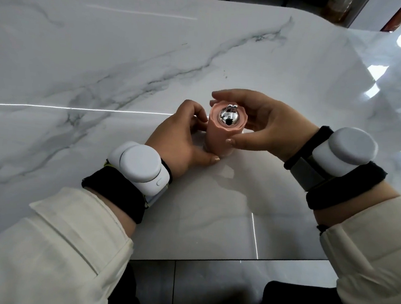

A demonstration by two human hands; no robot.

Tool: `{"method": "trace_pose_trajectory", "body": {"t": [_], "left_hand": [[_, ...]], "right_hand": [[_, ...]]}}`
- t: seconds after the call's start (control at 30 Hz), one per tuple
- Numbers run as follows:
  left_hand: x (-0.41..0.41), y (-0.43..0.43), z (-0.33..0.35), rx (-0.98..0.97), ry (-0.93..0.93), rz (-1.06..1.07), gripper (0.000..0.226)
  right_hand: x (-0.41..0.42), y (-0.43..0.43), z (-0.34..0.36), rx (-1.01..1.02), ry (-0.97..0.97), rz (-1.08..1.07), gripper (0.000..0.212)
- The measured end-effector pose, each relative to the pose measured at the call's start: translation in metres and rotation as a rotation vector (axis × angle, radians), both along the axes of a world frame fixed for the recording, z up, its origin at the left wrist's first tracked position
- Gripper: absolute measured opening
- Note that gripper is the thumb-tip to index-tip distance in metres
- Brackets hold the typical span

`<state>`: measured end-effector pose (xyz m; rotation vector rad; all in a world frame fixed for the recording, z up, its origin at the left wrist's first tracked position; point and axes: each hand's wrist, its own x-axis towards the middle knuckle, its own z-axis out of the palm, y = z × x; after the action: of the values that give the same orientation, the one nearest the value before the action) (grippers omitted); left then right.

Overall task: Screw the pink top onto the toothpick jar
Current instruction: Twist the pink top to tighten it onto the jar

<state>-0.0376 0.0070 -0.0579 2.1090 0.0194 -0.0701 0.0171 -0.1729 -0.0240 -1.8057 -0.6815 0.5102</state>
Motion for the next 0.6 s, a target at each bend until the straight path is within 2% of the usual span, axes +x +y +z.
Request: {"method": "trace_pose_trajectory", "body": {"t": [0.13,0.6], "left_hand": [[0.0,-0.001,-0.001,0.002,-0.009,0.0,0.067],[-0.003,-0.011,0.005,0.091,-0.014,0.08,0.062]], "right_hand": [[0.0,0.0,0.001,0.007,-0.013,-0.074,0.057],[-0.014,0.018,-0.006,-0.071,-0.193,-0.34,0.058]]}}
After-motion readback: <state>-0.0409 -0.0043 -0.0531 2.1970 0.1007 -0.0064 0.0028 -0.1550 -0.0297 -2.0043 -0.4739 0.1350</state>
